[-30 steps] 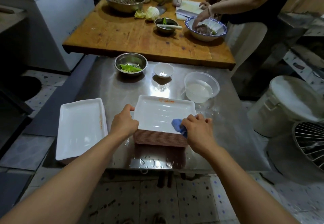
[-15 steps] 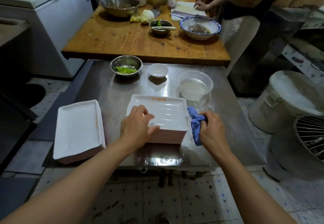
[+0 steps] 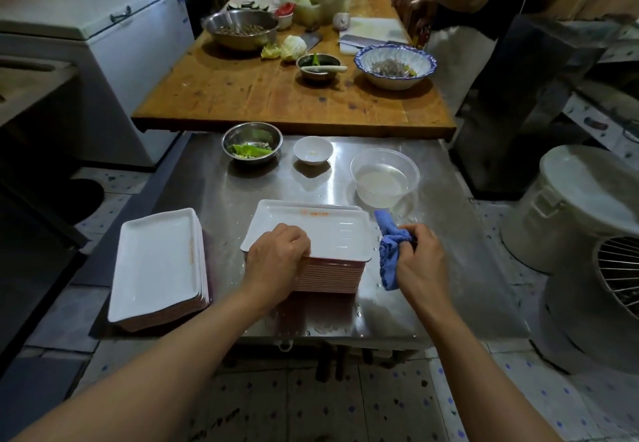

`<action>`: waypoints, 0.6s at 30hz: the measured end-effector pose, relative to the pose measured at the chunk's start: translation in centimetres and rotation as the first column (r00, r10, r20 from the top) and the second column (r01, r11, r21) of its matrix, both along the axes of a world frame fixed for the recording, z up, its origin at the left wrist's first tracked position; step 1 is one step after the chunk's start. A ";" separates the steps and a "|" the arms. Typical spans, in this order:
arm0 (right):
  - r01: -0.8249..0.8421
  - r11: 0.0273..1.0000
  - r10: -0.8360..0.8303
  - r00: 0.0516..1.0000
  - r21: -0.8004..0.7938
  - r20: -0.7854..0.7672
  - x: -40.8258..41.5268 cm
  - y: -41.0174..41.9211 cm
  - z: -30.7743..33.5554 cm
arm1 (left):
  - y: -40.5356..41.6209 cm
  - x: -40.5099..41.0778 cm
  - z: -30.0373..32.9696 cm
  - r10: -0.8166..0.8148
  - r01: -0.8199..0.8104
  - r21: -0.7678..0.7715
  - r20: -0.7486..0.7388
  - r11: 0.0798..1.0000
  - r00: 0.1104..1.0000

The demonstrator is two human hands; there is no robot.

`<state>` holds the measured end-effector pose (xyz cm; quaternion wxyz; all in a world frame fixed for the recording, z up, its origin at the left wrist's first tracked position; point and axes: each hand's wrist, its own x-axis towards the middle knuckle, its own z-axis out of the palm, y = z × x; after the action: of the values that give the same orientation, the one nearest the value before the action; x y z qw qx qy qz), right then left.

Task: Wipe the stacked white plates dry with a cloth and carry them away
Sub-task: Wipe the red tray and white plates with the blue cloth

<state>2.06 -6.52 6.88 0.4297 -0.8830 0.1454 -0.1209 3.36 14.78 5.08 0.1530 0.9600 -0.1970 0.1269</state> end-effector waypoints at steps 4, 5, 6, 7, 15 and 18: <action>0.017 0.998 -0.019 0.999 0.062 0.037 0.3 0.2 0.6 | -0.3 1.2 2.1 0.061 -0.058 -0.041 0.055 0.997 0.997; 0.018 0.996 -0.022 0.999 0.085 0.045 0.4 0.3 0.8 | -0.4 1.7 2.7 0.059 -0.057 -0.035 0.075 0.998 0.995; 0.014 0.994 -0.020 0.998 0.106 0.055 0.5 0.4 1.1 | -0.4 2.1 3.2 0.057 -0.055 -0.036 0.082 0.998 0.995; 0.006 0.992 -0.014 0.998 0.124 0.067 0.5 0.6 1.4 | -0.3 2.3 3.8 0.066 -0.062 -0.052 0.078 0.997 0.995; -0.141 0.967 0.072 0.950 0.214 0.304 1.5 3.0 5.7 | 3.4 1.9 8.3 0.203 -0.246 -0.618 -0.141 0.747 0.969; -0.239 0.950 0.138 0.899 0.202 0.417 2.1 5.5 8.1 | 5.2 0.6 9.4 0.159 -0.325 -0.768 -0.286 0.553 0.945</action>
<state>4.11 -1.05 14.95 0.5667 -0.7892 -0.0176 -0.2360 4.00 20.01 14.44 0.5690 0.8109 0.0312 0.1333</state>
